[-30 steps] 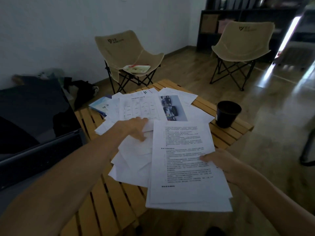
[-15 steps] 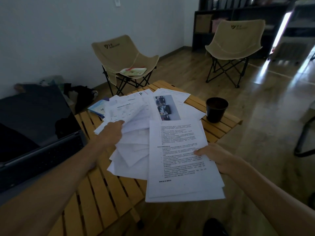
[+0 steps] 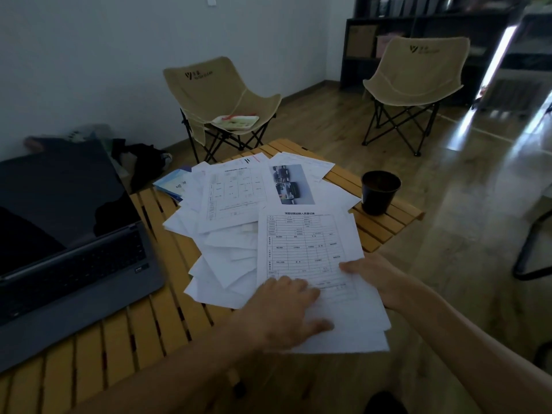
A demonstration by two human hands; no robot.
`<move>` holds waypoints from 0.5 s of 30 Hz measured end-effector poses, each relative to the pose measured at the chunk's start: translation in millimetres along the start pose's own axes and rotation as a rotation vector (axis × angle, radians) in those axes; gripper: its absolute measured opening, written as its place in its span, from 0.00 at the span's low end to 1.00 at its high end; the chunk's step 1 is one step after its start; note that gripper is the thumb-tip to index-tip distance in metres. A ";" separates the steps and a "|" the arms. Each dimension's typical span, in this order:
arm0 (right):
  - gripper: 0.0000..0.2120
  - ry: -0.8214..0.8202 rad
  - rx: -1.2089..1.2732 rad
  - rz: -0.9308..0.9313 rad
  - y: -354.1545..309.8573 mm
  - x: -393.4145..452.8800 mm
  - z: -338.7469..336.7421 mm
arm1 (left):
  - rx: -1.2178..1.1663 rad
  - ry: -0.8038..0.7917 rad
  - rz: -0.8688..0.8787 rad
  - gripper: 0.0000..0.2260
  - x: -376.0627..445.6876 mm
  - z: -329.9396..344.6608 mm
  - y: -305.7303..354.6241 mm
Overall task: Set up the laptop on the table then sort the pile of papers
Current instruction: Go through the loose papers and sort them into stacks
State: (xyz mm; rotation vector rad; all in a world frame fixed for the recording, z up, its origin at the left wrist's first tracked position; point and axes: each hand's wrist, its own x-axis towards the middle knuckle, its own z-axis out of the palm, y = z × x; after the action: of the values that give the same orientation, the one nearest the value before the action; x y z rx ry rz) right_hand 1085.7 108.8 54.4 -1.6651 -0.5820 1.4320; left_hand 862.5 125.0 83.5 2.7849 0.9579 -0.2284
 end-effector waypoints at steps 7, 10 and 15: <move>0.14 0.002 -0.032 -0.033 -6.9 9.9 10.2 | 0.115 0.216 -0.379 0.33 81.5 -52.4 -159.4; 0.16 0.009 -0.049 -0.020 -6.5 11.2 13.3 | 0.268 -0.077 -0.368 0.42 103.8 -54.0 -194.1; 0.09 -0.005 -0.096 0.023 -13.3 0.9 10.6 | 0.220 -0.122 -0.406 0.35 113.5 -41.3 -206.8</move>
State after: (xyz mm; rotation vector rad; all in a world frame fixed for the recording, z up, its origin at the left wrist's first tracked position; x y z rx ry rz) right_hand 1078.1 119.8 65.0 -1.7485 -0.6445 1.4451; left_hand 826.2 361.5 74.1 2.6913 1.5407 -0.5864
